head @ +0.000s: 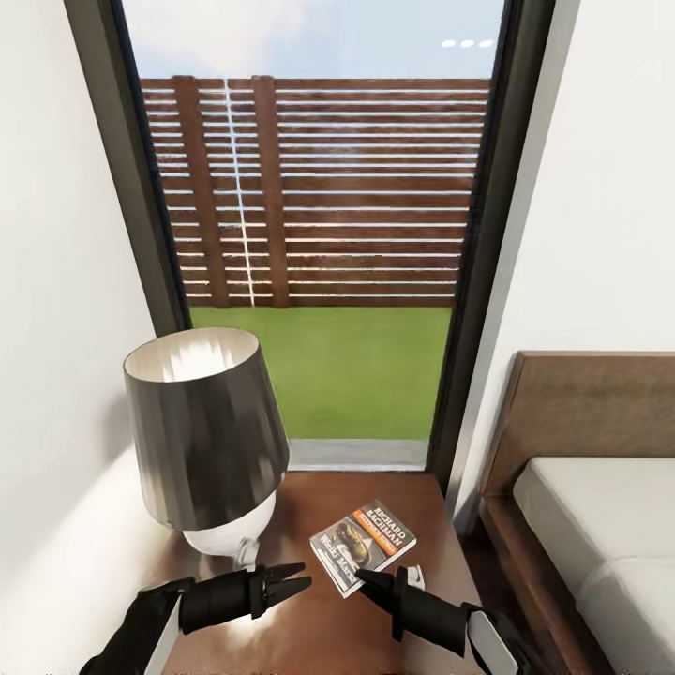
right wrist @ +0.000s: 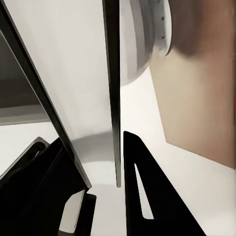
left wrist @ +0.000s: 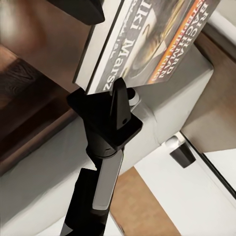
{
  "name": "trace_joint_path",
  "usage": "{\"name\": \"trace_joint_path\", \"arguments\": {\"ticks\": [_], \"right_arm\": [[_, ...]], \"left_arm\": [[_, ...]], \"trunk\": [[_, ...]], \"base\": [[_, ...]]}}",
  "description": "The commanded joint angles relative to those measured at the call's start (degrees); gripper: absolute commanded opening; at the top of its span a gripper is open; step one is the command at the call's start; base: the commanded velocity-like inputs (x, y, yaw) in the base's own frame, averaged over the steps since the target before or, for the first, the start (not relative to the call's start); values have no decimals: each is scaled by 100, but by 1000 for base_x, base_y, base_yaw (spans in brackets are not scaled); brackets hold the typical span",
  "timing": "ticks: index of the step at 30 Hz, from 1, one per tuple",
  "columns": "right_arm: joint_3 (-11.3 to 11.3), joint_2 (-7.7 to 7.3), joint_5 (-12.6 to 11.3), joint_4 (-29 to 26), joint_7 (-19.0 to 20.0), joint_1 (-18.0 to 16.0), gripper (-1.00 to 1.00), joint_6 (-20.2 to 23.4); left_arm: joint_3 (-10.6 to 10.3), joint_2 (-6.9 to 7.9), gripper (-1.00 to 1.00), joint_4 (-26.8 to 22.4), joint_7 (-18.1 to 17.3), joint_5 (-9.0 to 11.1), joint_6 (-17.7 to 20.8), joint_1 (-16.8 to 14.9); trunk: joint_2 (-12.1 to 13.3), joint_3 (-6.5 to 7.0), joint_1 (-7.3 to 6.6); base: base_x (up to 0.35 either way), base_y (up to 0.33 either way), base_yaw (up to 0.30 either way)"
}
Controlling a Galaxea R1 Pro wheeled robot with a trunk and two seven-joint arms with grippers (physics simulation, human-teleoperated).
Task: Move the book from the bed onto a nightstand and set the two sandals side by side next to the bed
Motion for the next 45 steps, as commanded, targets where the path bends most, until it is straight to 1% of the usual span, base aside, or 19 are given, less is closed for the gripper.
{"name": "trace_joint_path", "arguments": {"ticks": [1, 3, 13, 23, 32, 40, 45], "right_arm": [[-32, 6, 20, 0, 25, -5, -100, 26], [-32, 6, 20, 0, 24, -4, -100, 27], [-32, 6, 20, 0, 23, -1, -100, 27], [-32, 5, 20, 0, 24, -4, -100, 27], [-32, 5, 20, 0, 23, -4, -100, 27], [-32, 4, 20, 0, 24, -2, -100, 27], [-32, 6, 20, 0, 24, -4, -100, 27]], "left_arm": [[1, 1, 100, 1, -17, 11, 60, -3], [1, 1, 100, 3, -17, 11, 63, -3], [8, 1, 100, 2, -18, 11, 61, -3], [1, 1, 100, 1, -17, 11, 59, -3], [7, 1, 100, 0, -17, 11, 59, -3], [1, 1, 100, 0, -17, 11, 59, -3], [2, 1, 100, 1, -17, 11, 59, -3]], "trunk": [[-44, -24, 21], [-124, -60, 65], [-124, -60, 65], [-525, -239, 285], [-525, -239, 285], [-846, -383, 461], [-846, -383, 461]], "base": [[0, 0, 0], [0, 0, 0], [0, 0, 0], [0, 0, 0], [0, 0, 0], [0, 0, 0], [0, 0, 0]]}}
